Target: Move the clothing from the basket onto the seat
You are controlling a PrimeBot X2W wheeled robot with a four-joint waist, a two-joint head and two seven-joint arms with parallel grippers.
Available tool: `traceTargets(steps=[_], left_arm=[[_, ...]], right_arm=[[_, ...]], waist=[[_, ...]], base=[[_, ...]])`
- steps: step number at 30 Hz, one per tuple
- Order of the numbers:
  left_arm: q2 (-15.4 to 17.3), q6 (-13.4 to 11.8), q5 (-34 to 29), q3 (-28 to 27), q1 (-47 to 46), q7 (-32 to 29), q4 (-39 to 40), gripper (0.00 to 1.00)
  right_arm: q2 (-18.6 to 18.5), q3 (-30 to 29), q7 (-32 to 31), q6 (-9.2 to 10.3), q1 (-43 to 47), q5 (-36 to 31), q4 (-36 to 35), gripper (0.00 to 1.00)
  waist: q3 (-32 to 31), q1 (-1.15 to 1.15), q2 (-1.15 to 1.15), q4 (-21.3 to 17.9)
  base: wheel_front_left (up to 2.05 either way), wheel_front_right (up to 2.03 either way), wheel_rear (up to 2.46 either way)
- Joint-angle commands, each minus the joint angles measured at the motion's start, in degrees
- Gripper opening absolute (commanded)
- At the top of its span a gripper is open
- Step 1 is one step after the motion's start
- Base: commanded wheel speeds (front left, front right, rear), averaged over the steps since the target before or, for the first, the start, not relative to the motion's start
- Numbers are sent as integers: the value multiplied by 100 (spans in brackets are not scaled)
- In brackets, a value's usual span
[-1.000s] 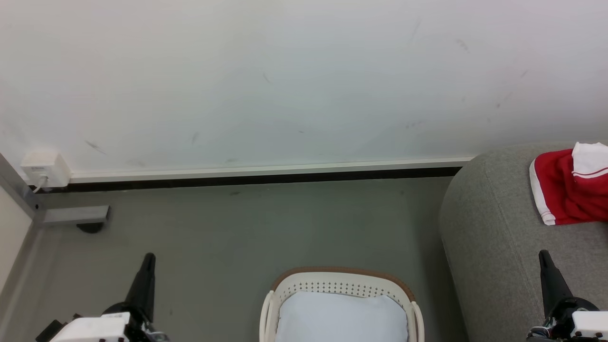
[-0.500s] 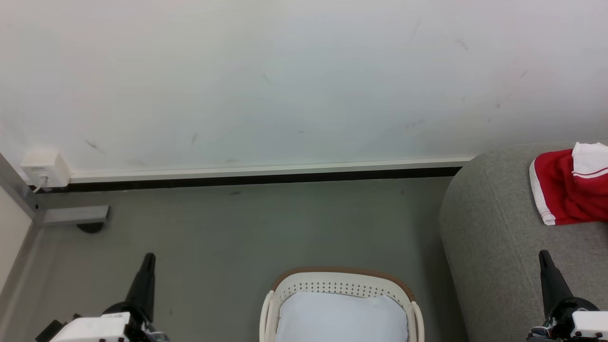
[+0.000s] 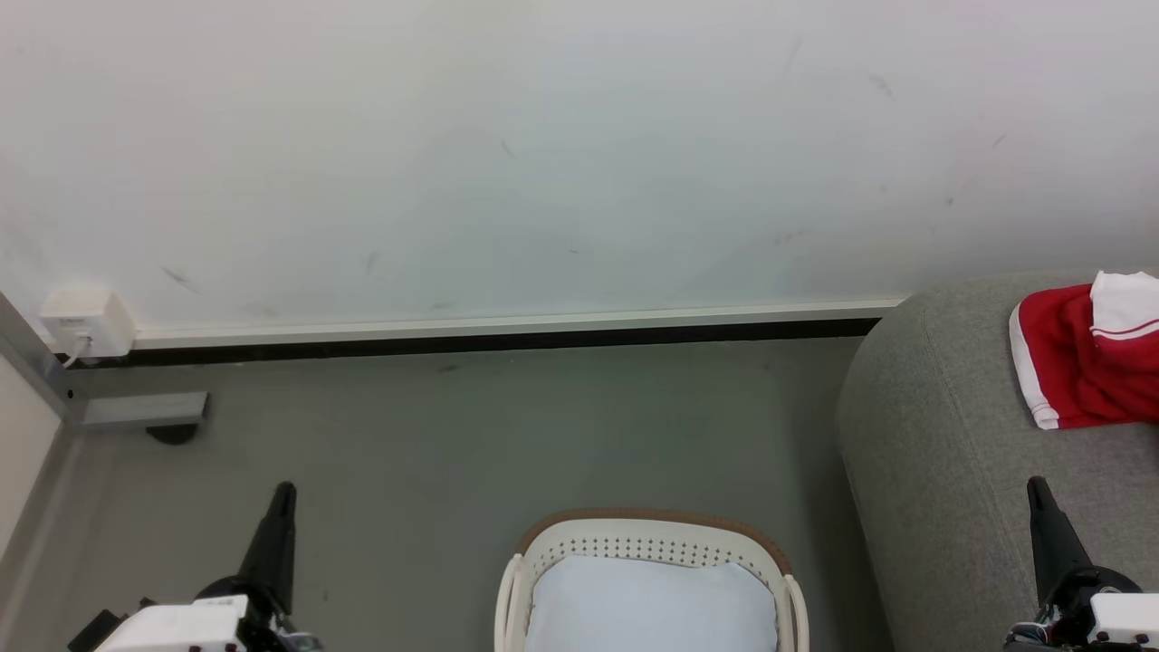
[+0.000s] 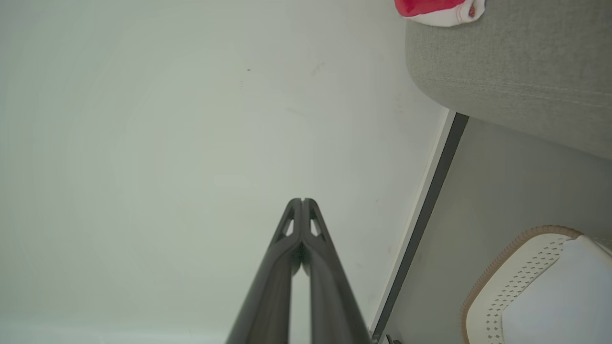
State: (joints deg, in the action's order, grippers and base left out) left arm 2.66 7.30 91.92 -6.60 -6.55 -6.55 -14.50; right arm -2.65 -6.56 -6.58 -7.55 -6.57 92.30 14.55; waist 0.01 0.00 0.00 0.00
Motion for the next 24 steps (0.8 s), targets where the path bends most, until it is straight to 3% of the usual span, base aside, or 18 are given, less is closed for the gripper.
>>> traceTargets(steps=[1,24], left_arm=[[40,35,73,-19,-40,-31,10,0],[40,35,73,-19,-40,-31,9,0]], right_arm=[[-42,-18,-26,12,-34,6,-26,0],[-43,-18,-25,12,-34,6,-26,0]], waist=[[0,0,0,0],[0,0,0,0]], base=[[0,0,0],[0,0,0]])
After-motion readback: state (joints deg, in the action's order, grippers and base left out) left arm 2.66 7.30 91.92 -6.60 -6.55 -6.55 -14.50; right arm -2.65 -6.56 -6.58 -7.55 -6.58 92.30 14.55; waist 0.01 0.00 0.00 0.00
